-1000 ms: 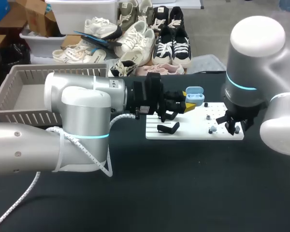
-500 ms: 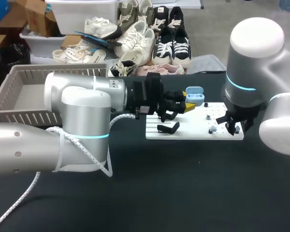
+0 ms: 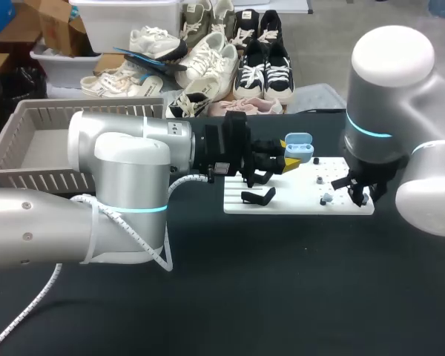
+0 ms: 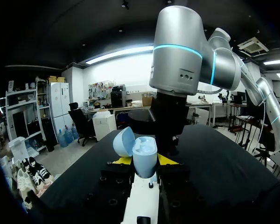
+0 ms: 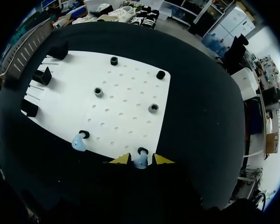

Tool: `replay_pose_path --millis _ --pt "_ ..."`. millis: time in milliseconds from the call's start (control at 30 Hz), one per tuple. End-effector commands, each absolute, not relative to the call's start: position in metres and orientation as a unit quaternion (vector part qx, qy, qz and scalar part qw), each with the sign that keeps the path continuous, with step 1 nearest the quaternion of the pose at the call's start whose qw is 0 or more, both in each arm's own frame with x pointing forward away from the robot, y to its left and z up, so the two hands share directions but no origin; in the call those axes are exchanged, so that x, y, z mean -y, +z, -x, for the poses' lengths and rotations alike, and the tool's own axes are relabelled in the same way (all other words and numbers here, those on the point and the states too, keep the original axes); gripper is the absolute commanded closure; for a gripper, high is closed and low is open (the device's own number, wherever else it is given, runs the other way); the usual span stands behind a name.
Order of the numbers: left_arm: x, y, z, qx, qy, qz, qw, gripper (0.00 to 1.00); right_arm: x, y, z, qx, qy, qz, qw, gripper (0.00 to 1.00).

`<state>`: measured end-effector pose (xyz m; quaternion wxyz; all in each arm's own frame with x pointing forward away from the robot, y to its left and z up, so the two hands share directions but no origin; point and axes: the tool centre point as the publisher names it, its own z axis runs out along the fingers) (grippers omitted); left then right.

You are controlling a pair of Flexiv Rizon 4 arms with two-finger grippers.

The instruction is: Pick up each earbud case from the left stands, insert the matching earbuds, close the lid, and place the case in the box.

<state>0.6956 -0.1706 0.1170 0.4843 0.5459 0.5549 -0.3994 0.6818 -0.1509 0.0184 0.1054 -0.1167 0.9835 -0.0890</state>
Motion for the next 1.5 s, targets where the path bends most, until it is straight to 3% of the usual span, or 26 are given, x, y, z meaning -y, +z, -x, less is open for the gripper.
replay_pose_path --millis 33,300,500,1500 --pt "0.171 0.116 -0.695 -0.554 -0.399 -0.545 0.486 1.00 0.148 0.018 -0.683 -0.984 -0.092 0.115 0.103 0.75" --pt "0.171 0.116 -0.695 -0.554 -0.399 -0.545 0.486 1.00 0.147 0.016 -0.682 -0.984 -0.091 0.113 0.101 0.84" --pt "0.171 0.116 -0.695 -0.554 -0.399 -0.545 0.486 1.00 0.148 0.018 -0.680 -0.985 -0.092 0.109 0.100 1.00" --pt "0.171 0.116 -0.695 -0.554 -0.399 -0.545 0.486 1.00 0.147 0.062 -0.657 -0.990 -0.015 0.109 0.089 1.00"
